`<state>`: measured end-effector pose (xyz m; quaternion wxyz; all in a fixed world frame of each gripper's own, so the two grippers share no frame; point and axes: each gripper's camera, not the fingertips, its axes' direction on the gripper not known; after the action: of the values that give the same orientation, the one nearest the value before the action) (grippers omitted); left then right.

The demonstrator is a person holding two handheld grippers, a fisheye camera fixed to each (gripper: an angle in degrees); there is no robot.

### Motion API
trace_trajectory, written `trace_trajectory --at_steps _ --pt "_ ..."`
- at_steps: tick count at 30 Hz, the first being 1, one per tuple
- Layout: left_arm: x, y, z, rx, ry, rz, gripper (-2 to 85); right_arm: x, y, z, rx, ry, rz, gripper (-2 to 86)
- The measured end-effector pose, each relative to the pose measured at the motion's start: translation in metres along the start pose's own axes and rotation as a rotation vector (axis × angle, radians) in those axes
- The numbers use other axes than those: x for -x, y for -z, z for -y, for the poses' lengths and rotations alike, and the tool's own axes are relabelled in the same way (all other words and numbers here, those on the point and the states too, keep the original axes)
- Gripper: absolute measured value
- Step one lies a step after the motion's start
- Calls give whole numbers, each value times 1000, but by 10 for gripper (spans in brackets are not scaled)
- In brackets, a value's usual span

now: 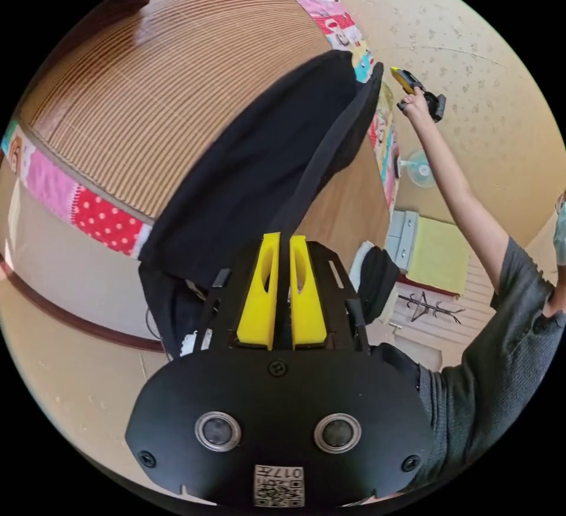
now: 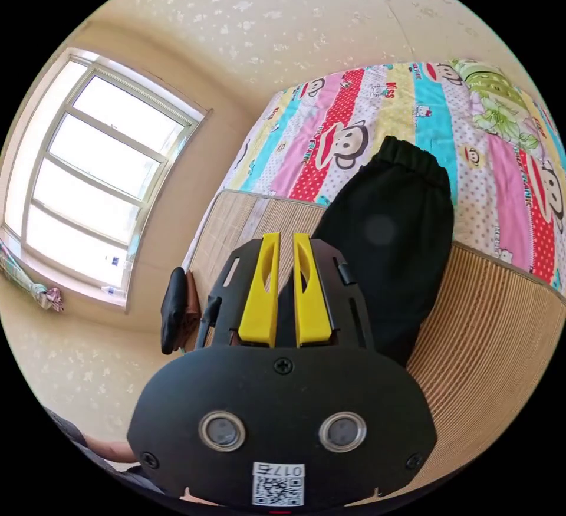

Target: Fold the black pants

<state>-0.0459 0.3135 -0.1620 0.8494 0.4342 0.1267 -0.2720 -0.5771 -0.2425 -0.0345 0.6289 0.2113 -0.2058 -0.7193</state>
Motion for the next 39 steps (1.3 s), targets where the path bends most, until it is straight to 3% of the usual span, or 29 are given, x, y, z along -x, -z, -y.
trace_trajectory --at_steps 5,9,13,18,20,23,26,30,32,34,36,39 --pt "32 -10 28 84 -13 132 30 -15 -21 -109 190 51 -16 50" --pt "28 -14 41 162 -136 212 23 -46 -39 -256 376 -101 66 78" --pt "23 -12 57 294 -214 298 13 -44 -53 -363 441 -283 102 100" --pt "21 0 70 379 -342 229 9 -15 -89 -457 521 -445 203 68" --pt "27 2 73 452 -368 122 8 1 -80 -472 473 -467 163 33" --pt "45 20 69 390 -353 79 7 27 -68 -482 457 -417 115 18" --pt "71 23 69 394 -257 191 9 20 -66 -495 456 -481 99 17" --pt "96 30 86 402 -108 327 37 -7 -47 -489 285 -595 174 50" --pt "92 47 100 310 -141 327 49 -18 -50 -479 254 -610 213 85" --pt "84 60 125 230 -241 194 63 -27 -57 -466 241 -588 231 109" --pt "82 54 146 266 -291 135 74 -34 -74 -448 274 -544 264 115" --pt "77 26 167 390 -416 234 90 -32 -100 -433 424 -483 223 87"
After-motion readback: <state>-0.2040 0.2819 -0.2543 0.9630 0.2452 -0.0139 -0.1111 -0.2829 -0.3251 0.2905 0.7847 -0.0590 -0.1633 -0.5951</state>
